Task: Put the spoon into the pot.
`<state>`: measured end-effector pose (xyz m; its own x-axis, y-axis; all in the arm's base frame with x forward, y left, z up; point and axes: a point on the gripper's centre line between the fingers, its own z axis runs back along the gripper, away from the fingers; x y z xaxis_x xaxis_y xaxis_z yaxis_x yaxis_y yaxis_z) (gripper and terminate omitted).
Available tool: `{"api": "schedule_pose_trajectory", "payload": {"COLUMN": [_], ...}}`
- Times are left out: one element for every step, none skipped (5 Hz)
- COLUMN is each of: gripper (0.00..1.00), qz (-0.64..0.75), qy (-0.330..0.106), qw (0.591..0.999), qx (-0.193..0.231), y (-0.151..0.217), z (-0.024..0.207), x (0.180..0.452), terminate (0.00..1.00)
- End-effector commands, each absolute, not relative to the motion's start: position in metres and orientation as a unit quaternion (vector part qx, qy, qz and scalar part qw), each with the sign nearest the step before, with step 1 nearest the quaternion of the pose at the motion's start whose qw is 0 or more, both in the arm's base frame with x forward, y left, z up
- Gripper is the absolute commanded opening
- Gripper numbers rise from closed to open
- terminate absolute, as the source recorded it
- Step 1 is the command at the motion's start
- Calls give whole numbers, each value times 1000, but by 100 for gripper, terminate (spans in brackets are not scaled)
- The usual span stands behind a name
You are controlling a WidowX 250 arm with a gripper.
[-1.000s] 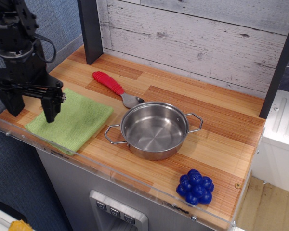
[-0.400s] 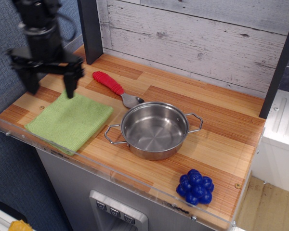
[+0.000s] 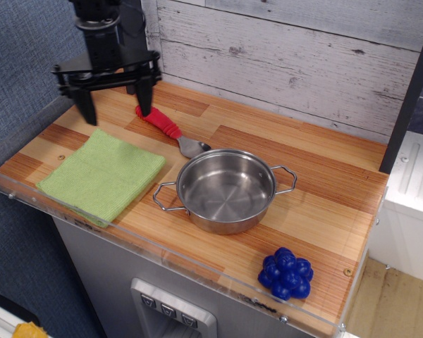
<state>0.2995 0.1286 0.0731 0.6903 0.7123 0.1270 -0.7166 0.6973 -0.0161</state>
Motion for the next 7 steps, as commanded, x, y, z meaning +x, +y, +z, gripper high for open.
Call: {"api": "schedule_pose_trajectory", "payload": {"gripper": [100,100,100,100,100,100,100], "qz": [472,511,535,556,564,568,568], "qy": [-106,-120,-107,-97,-89,-74,-70], "qw": [872,849,837,825,821,819,820], "qx": [69,58,46,39,23,13,17], "y": [128,126,124,125,126,125,124], "z": [72,63,51,43,37,27,23], "x": [335,350,361,367,368,369,368], "terminate": [0,0,0,0,0,0,0]}}
